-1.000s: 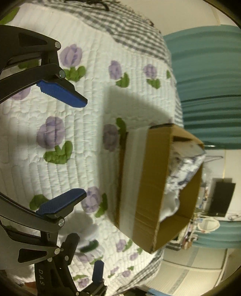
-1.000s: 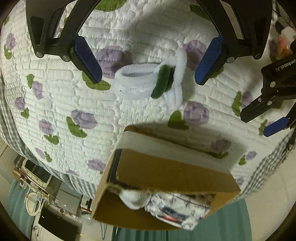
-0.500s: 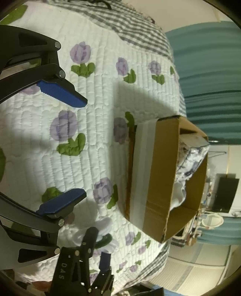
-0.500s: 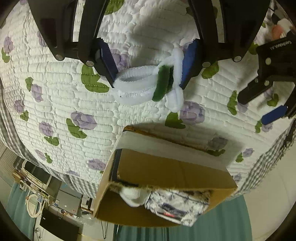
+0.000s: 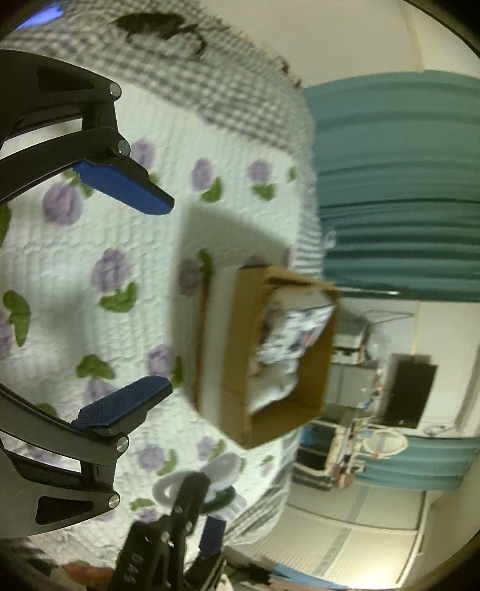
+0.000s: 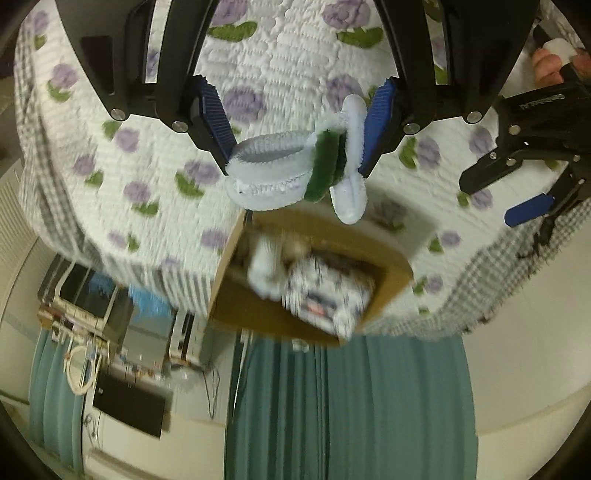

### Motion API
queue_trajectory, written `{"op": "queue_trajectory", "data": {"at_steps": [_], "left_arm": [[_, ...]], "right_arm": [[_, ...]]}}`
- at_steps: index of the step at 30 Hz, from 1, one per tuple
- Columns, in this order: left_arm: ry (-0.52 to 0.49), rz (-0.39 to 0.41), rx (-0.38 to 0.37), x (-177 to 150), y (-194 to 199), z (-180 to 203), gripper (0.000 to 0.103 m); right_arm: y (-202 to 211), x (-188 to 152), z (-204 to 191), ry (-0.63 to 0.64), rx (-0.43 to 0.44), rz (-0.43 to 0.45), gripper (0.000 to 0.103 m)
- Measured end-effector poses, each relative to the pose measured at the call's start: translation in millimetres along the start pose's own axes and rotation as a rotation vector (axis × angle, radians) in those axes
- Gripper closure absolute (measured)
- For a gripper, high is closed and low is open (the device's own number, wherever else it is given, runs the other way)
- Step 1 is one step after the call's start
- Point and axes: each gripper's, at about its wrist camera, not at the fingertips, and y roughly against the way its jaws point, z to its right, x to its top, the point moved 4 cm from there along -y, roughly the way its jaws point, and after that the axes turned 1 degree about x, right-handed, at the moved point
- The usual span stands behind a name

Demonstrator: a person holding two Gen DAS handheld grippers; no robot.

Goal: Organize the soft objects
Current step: 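Lower the fuzzy toy into the box and open the right tool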

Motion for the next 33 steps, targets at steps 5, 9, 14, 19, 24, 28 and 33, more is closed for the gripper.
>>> {"op": "queue_trajectory", "data": {"at_steps": [5,9,14,19,24,28,33], "left_arm": [[-0.001,0.078,0.006,38.1,13.9,-4.3,0.013],[-0.009,0.173,0.043,74.3,22.9,-7.1,0.013],[-0.019,0.237,0.04,113.3,15.2,-6.7,0.013],[-0.059,0.231,0.052,140.6,-27.7,-2.1,0.013],[-0.09,0.172,0.068,147.1,-79.7,3.8,0.013],[-0.094,0.129,0.041,141.2,-117.6,11.5,0.013],[-0.113,0.101,0.051,133.4,-145.6,21.3,0.013]], "right_arm": [[31.7,51.9,-2.1,0.038,-0.007,0.108,0.039],[41.6,92.6,-0.1,0.043,0.005,0.173,0.039],[27.4,135.3,-2.6,0.066,-0.004,0.215,0.039],[-18.1,163.4,5.6,0.046,-0.014,0.192,0.039],[-84.8,172.2,29.1,-0.026,-0.04,0.12,0.039],[-130.6,164.2,45.0,-0.049,-0.053,0.053,0.039],[-162.8,151.7,57.1,-0.081,-0.045,0.03,0.038]]}}
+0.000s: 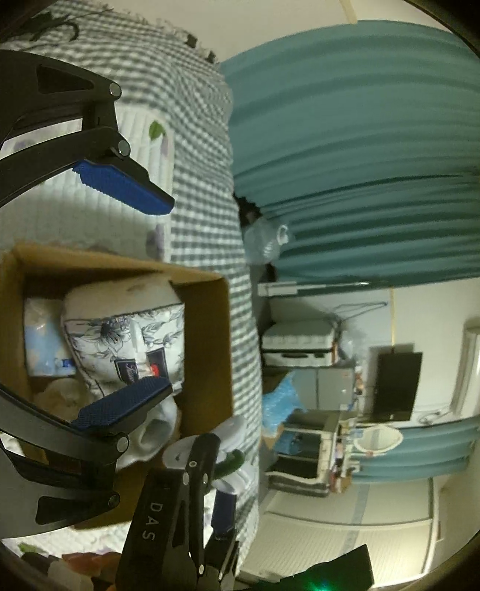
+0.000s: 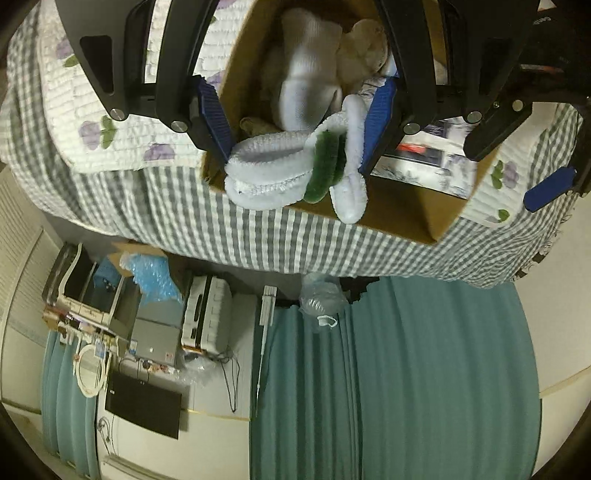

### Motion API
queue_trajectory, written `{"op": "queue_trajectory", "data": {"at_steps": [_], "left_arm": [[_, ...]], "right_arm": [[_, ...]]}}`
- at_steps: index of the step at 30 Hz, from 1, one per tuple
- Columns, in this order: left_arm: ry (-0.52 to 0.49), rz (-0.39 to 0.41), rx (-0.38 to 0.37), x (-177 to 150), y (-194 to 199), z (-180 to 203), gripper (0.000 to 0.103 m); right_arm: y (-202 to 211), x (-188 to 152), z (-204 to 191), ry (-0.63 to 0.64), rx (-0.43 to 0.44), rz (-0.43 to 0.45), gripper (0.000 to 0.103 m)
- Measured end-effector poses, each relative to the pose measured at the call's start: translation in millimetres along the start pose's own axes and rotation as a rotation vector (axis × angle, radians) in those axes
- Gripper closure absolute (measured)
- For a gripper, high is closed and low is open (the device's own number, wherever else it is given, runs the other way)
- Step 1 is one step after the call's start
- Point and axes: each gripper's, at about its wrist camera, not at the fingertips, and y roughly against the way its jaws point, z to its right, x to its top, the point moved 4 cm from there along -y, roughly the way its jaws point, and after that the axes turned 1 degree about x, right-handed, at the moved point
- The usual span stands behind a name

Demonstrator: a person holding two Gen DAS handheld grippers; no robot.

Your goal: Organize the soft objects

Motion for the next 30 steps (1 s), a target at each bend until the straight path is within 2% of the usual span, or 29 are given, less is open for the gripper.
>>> {"op": "queue_trajectory", "data": {"at_steps": [4,7,11,14,16,21,23,27,30], "left_arm": [[-0.008,0.016,0.0,-1.1,-2.9,5.2,0.013],[-0.02,0.054,0.008,1.7,4.3,5.9,0.013],[-0.008,0.087,0.031,11.5,21.6,3.4,0.013],[0.008,0.152,0.045,26.4,55.6,2.2,0.013],[0.011,0.228,0.061,38.3,91.7,2.8,0.013],[0.044,0.434,0.068,58.4,207.9,4.4,0.013],[0.071,0.486,0.048,58.7,247.3,0.5,0.007],[0.091,0.559,0.028,52.6,304.7,-6.5,0.005],[0.085,0.578,0.019,44.9,332.5,-7.5,0.005]], "right_arm": [[-11.1,-3.9,6.6,-0.034,0.011,0.006,0.035],[1.5,-6.1,12.0,-0.065,0.042,0.056,0.013],[30.4,-0.1,16.1,-0.054,0.034,0.093,0.012],[72.1,9.9,19.5,-0.043,0.012,0.15,0.012],[110.0,17.9,22.0,-0.046,0.007,0.199,0.01],[214.7,21.8,17.1,-0.03,-0.013,0.328,0.007],[256.1,17.0,11.3,-0.023,-0.027,0.383,0.006],[332.0,-4.2,-3.6,-0.012,-0.056,0.482,0.001],[367.0,-20.0,-17.2,-0.009,-0.053,0.527,0.001]]}}
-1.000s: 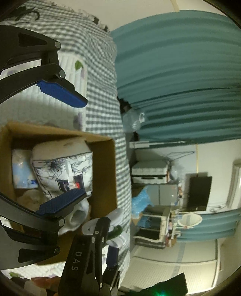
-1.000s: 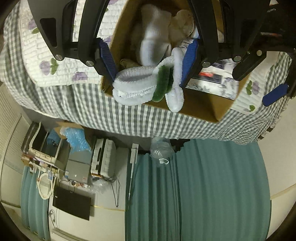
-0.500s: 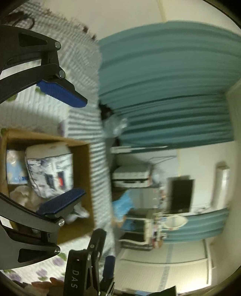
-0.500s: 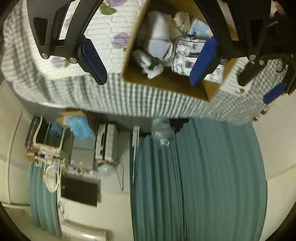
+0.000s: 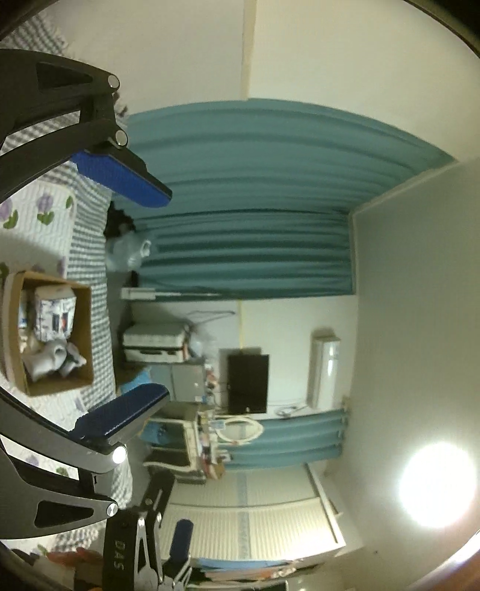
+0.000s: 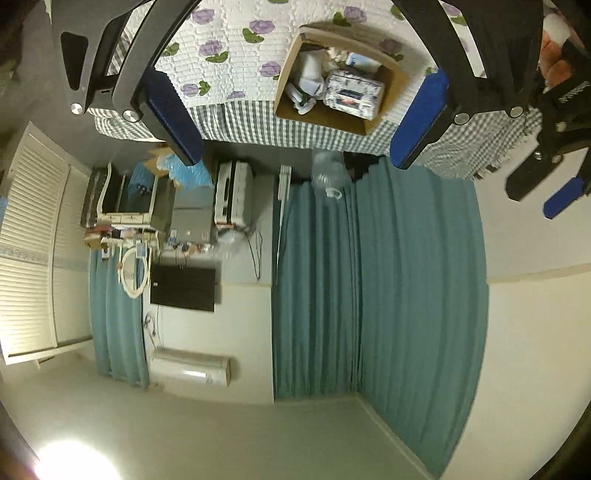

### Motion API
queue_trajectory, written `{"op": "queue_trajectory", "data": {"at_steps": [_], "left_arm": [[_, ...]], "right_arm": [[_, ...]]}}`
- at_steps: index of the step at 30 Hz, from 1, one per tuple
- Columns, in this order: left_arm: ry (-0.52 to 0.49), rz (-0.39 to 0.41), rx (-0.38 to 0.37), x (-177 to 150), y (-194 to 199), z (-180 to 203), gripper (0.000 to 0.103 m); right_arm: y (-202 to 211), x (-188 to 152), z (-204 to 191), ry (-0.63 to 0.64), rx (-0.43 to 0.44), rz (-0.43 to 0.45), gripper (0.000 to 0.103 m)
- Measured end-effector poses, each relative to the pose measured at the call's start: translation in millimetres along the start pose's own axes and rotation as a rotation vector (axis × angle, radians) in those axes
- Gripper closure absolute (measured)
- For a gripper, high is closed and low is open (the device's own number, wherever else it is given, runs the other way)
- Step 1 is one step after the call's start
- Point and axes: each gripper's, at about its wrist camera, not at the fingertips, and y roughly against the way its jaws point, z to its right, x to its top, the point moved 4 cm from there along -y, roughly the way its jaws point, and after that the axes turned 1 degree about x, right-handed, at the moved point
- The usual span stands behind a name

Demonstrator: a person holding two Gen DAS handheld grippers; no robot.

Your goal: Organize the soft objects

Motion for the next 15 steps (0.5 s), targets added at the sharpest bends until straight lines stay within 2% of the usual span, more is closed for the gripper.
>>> {"op": "queue_trajectory", "data": {"at_steps": [4,7,11,13,15], "left_arm": [[0.02,0.0,0.004,-4.5,19.8,-9.2,0.005],[0.032,-0.03,0.018,-20.2,22.5,-16.5,0.005],[0.02,-0.081,0.051,-60.5,20.4,-23.1,0.005],[0.002,-0.109,0.088,-86.0,13.0,-26.0,0.005],[0.008,-0.147,0.088,-113.0,4.3,-29.2,0.005]], "right_arm": [[34.3,-7.0,-11.6,0.011,-0.005,0.047,0.001],[39.9,-26.5,-20.0,-0.001,0.022,0.056,0.001],[18.4,-69.5,-27.2,-0.017,0.047,0.013,0.001],[4.6,-92.4,-29.6,-0.021,0.039,0.005,0.001],[-11.2,-115.8,-30.1,-0.019,0.02,-0.002,0.001]]}}
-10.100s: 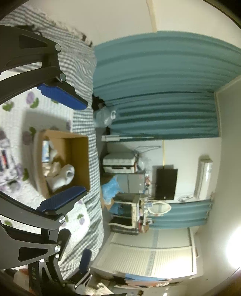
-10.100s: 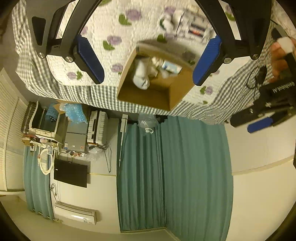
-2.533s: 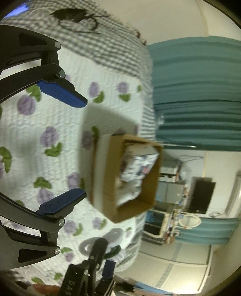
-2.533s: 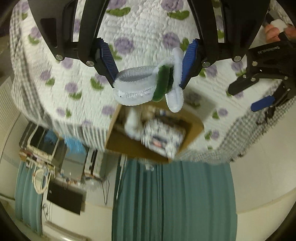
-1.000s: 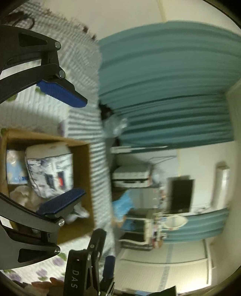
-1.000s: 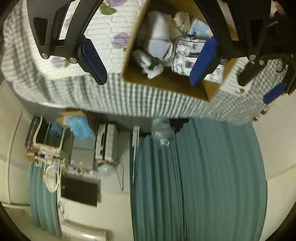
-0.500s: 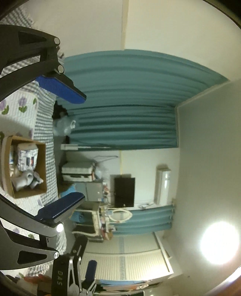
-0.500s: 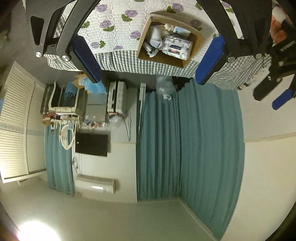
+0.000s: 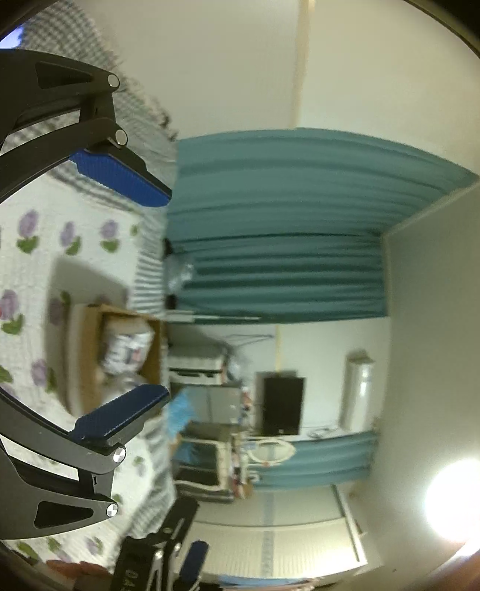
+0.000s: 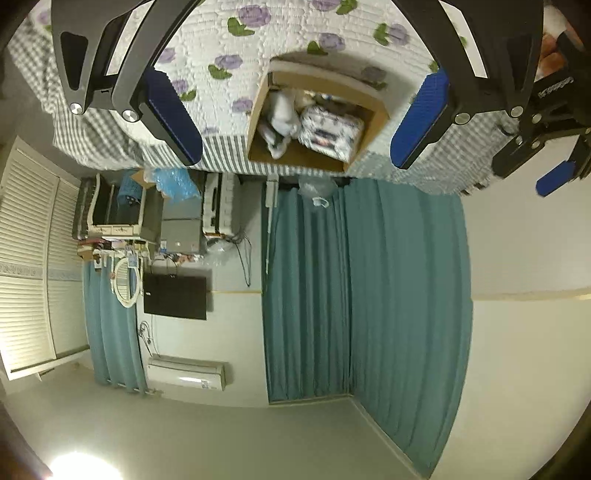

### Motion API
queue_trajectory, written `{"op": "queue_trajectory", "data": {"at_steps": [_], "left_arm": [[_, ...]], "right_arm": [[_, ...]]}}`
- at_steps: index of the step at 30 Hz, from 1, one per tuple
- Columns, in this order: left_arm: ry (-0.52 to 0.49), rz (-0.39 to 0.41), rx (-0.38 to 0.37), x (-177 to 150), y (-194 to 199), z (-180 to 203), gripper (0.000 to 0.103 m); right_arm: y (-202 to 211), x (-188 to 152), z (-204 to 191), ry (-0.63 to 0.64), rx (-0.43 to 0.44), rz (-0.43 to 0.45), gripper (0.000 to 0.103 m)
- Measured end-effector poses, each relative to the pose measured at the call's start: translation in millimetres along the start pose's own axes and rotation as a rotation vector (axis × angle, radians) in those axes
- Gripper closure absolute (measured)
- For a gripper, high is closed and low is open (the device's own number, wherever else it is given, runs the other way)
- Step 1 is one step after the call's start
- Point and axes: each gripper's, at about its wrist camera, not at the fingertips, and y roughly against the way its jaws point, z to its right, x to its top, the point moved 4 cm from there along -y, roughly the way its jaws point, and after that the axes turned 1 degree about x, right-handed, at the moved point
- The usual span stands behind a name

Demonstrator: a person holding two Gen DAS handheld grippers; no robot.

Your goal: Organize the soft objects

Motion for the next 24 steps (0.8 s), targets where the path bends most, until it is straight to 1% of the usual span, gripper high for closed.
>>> {"op": "queue_trajectory", "data": {"at_steps": [1,3,5,7,9,12,18,24], "left_arm": [[0.007,-0.021,-0.001,-12.6,-5.6,-1.2,0.005],[0.003,-0.068,-0.008,-32.2,-21.2,-1.1,0.005],[-0.02,-0.099,0.011,-46.6,-32.3,1.2,0.005],[-0.033,-0.118,0.005,-59.0,-37.3,3.3,0.005],[-0.024,-0.146,-0.004,-64.7,-44.2,4.1,0.005],[-0.016,-0.169,-0.008,-73.6,-47.3,3.2,0.005],[-0.021,-0.186,-0.013,-82.6,-48.6,1.9,0.005],[-0.014,-0.199,-0.026,-82.9,-47.6,1.9,0.005]], "right_arm": [[-7.7,-8.9,1.5,0.001,-0.009,-0.005,0.001],[-26.6,-31.6,4.7,-0.006,-0.02,-0.05,0.001],[-43.3,-54.2,7.3,-0.011,-0.034,-0.104,0.001],[-53.3,-69.2,8.2,-0.003,-0.041,-0.145,0.001],[-60.3,-78.4,8.6,-0.002,-0.038,-0.175,0.001],[-64.2,-82.9,10.5,-0.003,-0.036,-0.189,0.001],[-65.5,-84.9,10.1,-0.007,-0.035,-0.197,0.001],[-60.5,-80.8,7.6,-0.004,-0.038,-0.174,0.001]]}}
